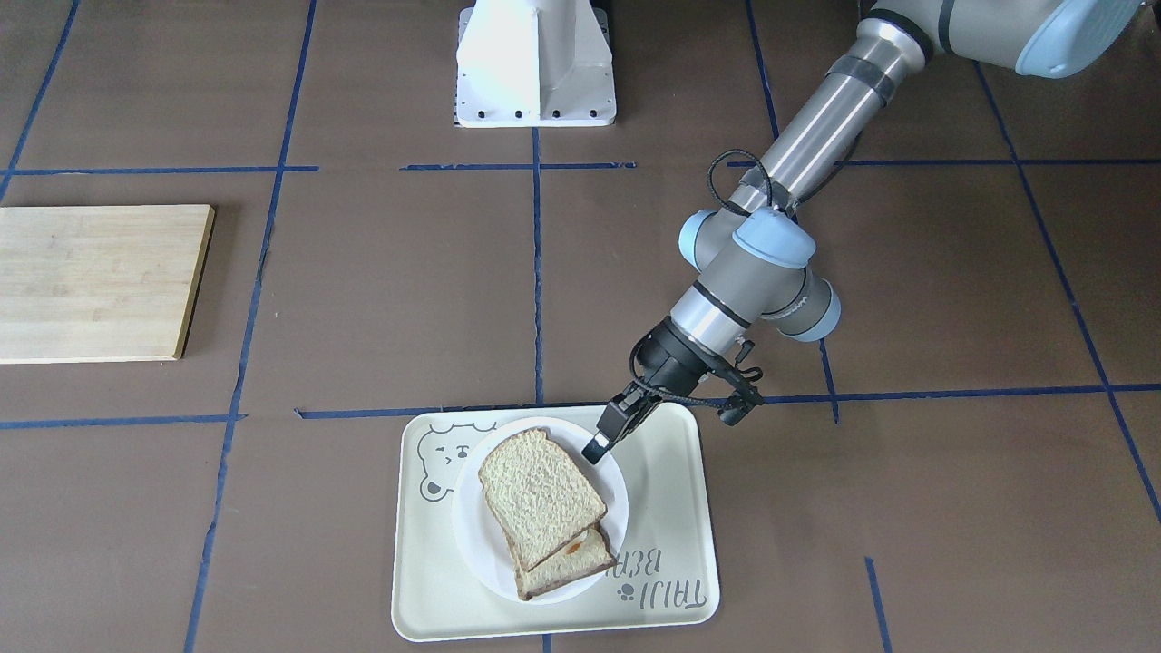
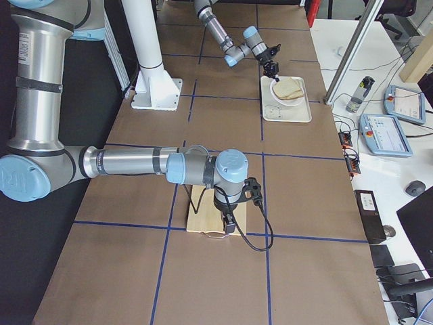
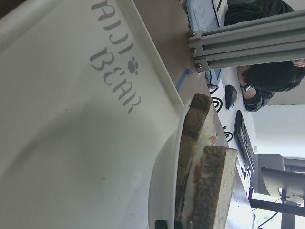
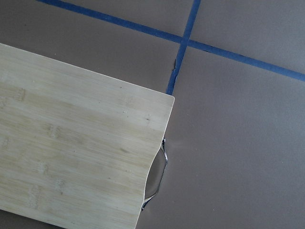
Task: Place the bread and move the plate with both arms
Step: 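Slide the plate farther from the robot onto the white tray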
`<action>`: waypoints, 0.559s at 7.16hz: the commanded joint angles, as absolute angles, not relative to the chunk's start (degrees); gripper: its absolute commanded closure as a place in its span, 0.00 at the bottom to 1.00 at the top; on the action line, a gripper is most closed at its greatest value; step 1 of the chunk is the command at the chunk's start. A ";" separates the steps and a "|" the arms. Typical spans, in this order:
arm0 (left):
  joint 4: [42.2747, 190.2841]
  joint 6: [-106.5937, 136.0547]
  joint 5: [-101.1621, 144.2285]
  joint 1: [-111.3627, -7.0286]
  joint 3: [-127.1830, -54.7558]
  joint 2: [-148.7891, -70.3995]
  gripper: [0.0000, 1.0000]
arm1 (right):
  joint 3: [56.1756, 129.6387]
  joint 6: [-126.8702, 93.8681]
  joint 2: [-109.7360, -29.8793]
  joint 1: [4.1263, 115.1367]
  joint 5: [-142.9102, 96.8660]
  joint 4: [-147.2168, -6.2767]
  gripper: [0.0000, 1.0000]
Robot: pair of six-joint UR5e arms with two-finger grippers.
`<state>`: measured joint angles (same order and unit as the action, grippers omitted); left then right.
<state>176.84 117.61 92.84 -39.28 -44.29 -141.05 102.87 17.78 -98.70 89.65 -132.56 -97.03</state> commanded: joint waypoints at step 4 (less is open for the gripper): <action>177.62 117.69 92.55 -39.64 -39.55 -143.36 1.00 | 102.92 17.75 -98.53 89.65 -132.54 -97.03 0.00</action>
<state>177.12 117.68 92.42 -39.63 -39.30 -143.98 102.87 17.75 -98.57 89.65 -132.57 -97.03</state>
